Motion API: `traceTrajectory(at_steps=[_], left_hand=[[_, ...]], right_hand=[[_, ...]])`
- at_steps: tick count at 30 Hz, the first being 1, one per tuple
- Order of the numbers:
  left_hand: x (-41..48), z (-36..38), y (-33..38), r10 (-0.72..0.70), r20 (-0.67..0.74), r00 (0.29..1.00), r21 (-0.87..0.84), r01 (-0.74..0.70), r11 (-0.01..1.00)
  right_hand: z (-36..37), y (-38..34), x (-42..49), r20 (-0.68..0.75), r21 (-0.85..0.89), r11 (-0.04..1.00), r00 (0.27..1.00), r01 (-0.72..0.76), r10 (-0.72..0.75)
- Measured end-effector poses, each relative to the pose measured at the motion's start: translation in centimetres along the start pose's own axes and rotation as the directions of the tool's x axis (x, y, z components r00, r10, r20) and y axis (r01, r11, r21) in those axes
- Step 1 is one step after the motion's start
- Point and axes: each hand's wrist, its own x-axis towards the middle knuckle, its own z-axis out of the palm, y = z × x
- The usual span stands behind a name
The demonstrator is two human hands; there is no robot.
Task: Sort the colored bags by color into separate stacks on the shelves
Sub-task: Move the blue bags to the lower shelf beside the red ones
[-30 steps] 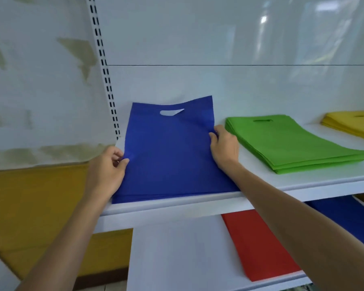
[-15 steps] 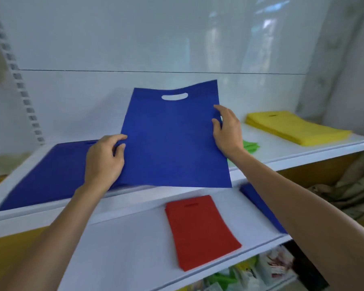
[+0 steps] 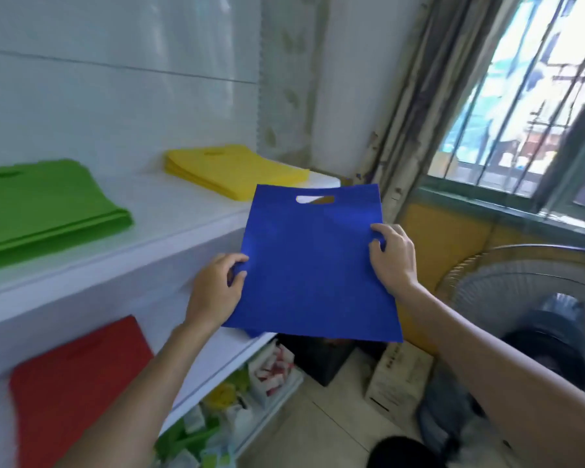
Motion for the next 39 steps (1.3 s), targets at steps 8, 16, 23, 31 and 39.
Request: traceTrajectory(at_steps=[8,16,23,31,39], left_hand=[[0.6,9.1,-1.6,-0.012,0.204,0.979,-0.015,0.015,1.000],[2.8,15.1,-5.4,-0.107,0.318,0.942,-0.057,0.132,0.990],[3.5,18.2,-9.3,-0.245,0.330,0.912,-0.020,0.267,0.964],[2.8,22.0,-15.0,-0.520,0.173,0.837,0.121,0.505,0.854],[5.6,28.8,-17.5,-0.708,-0.166,0.687,0.080,0.725,0.685]], right_hand=[[2.3,8.6,-1.2,0.054,-0.030,0.985,0.984,-0.171,0.172],[6.6,12.4,1.3,0.136,-0.109,0.964,0.957,-0.244,0.258],[12.6,14.7,4.2,0.360,-0.174,0.959,0.892,-0.224,0.273],[24.7,17.7,10.2,0.553,-0.076,0.997,0.832,-0.015,0.055],[35.6,20.6,17.7,0.659,0.118,0.960,0.703,0.255,-0.268]])
